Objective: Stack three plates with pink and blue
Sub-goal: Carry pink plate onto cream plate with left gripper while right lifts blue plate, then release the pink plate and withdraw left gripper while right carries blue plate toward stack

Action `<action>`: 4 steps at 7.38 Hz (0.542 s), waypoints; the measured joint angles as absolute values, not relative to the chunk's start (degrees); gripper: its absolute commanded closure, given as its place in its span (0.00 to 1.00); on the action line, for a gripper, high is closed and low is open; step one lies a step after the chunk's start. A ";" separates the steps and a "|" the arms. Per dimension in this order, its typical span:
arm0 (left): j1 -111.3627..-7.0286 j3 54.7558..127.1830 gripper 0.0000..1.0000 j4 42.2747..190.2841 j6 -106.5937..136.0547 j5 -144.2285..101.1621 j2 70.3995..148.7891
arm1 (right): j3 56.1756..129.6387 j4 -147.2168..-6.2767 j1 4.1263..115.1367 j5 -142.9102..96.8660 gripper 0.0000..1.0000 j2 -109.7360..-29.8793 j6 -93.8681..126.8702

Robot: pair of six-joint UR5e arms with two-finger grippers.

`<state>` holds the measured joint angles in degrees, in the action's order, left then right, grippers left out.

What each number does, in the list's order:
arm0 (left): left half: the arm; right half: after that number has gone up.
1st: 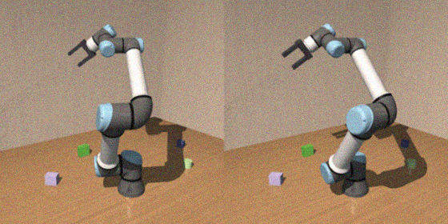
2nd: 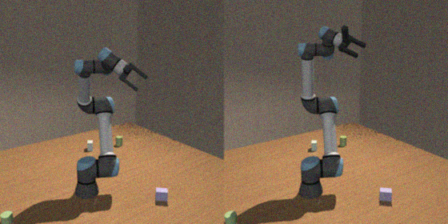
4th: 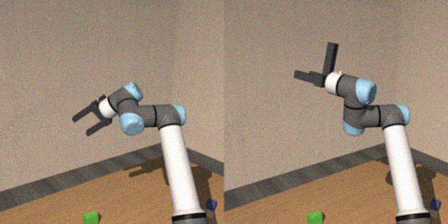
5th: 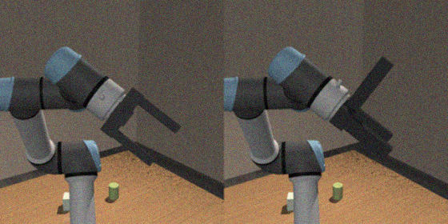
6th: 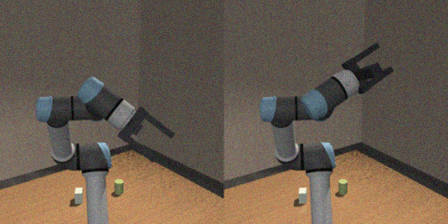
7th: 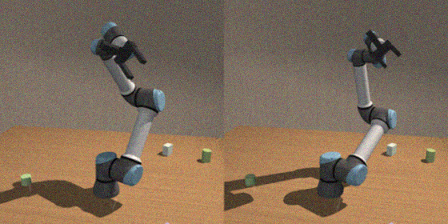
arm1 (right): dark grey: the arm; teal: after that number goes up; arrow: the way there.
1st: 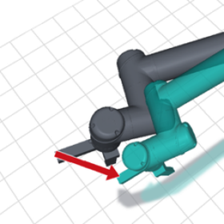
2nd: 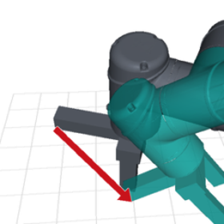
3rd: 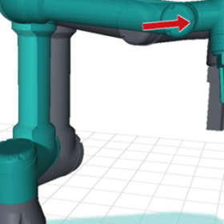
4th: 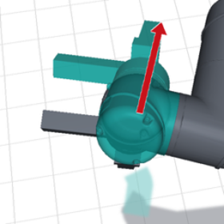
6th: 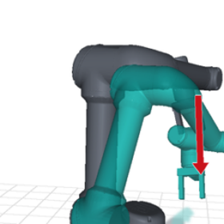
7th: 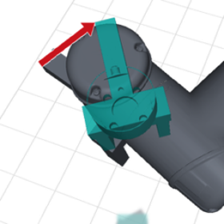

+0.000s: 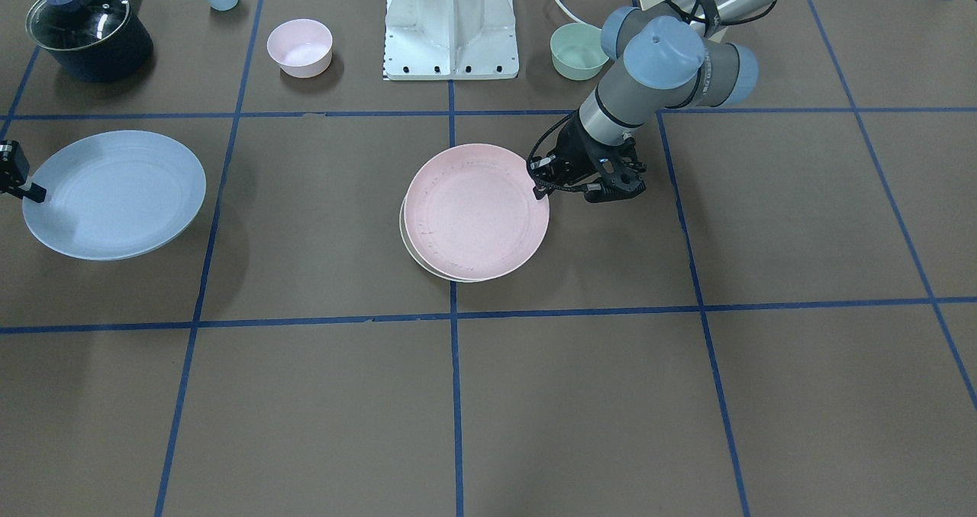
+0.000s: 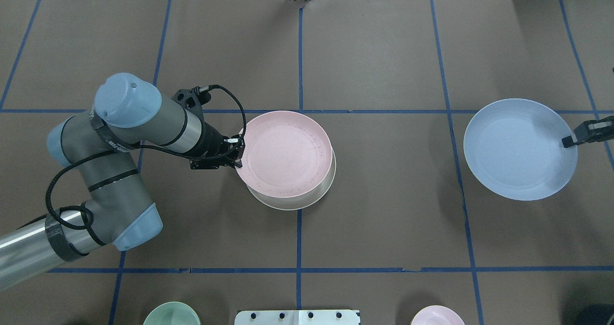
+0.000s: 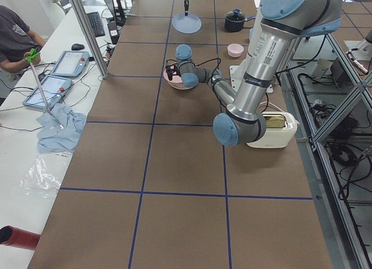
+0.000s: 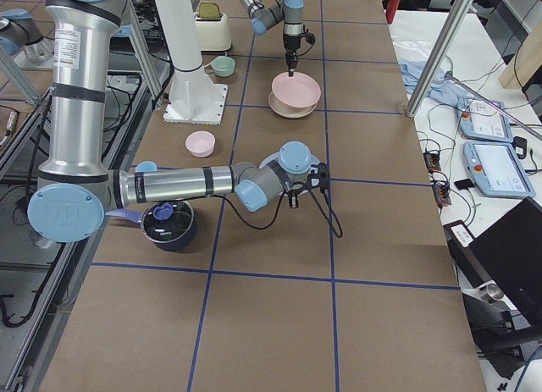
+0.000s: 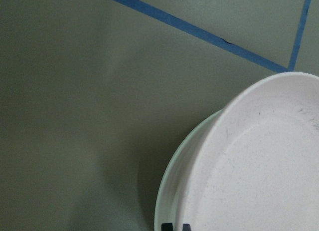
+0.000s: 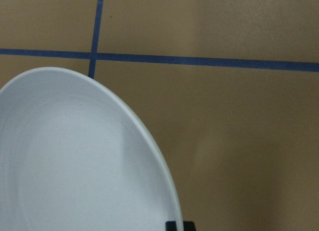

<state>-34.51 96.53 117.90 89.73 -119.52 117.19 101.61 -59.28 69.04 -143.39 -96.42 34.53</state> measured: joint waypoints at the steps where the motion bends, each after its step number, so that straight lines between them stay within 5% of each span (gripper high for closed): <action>1: -34.06 96.39 0.00 118.36 89.76 -119.47 117.40 | 102.53 -59.37 69.07 -143.48 1.00 -95.62 36.81; 4: -37.49 98.64 0.00 119.94 89.60 -120.15 116.47 | 104.58 -59.30 67.25 -143.27 1.00 -91.62 45.54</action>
<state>-37.49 98.64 119.94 89.60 -120.15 116.47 104.58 -59.30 67.25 -143.27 -91.62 45.54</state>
